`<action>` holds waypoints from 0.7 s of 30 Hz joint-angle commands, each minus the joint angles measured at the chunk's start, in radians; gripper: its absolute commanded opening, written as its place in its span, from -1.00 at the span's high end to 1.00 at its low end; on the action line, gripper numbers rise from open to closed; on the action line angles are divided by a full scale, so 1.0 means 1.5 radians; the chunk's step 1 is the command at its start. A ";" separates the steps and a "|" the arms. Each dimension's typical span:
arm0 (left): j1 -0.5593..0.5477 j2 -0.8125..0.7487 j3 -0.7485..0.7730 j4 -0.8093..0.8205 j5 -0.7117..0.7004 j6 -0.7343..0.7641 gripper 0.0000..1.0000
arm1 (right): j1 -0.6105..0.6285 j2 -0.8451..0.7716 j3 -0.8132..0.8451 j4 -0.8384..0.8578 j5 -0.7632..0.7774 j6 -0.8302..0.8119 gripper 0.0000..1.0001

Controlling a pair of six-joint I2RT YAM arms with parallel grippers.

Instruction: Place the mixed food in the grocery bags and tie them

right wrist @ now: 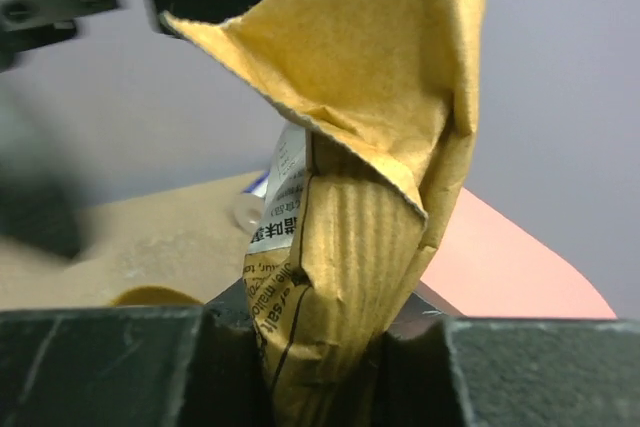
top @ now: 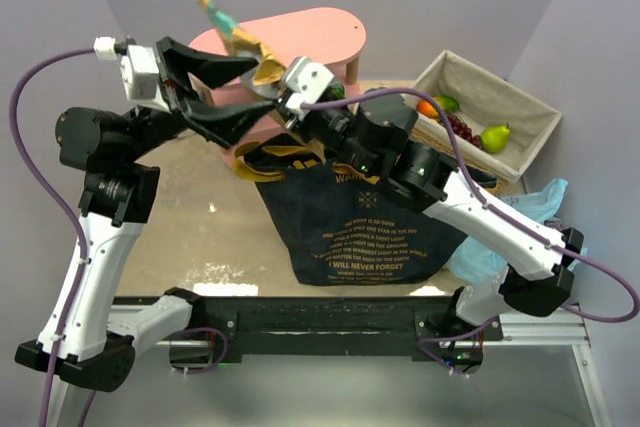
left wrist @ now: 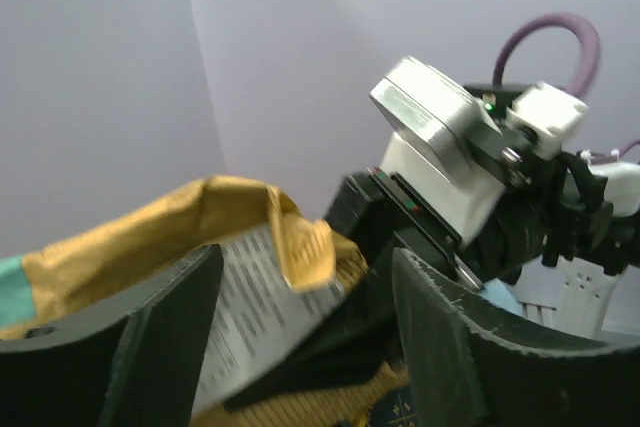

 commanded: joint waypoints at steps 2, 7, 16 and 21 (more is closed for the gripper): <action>0.002 -0.019 -0.029 -0.082 0.044 0.216 -0.91 | -0.068 -0.090 0.024 0.015 0.117 0.038 1.00; -0.042 -0.018 -0.082 -0.198 -0.005 0.374 -0.92 | -0.128 -0.114 0.037 -0.048 0.174 0.064 1.00; -0.192 0.067 -0.054 -0.369 -0.153 0.532 -0.85 | -0.174 -0.199 0.014 -0.144 0.072 0.108 1.00; -0.220 0.079 -0.058 -0.404 -0.189 0.545 -0.68 | -0.173 -0.235 0.006 -0.182 0.025 0.148 1.00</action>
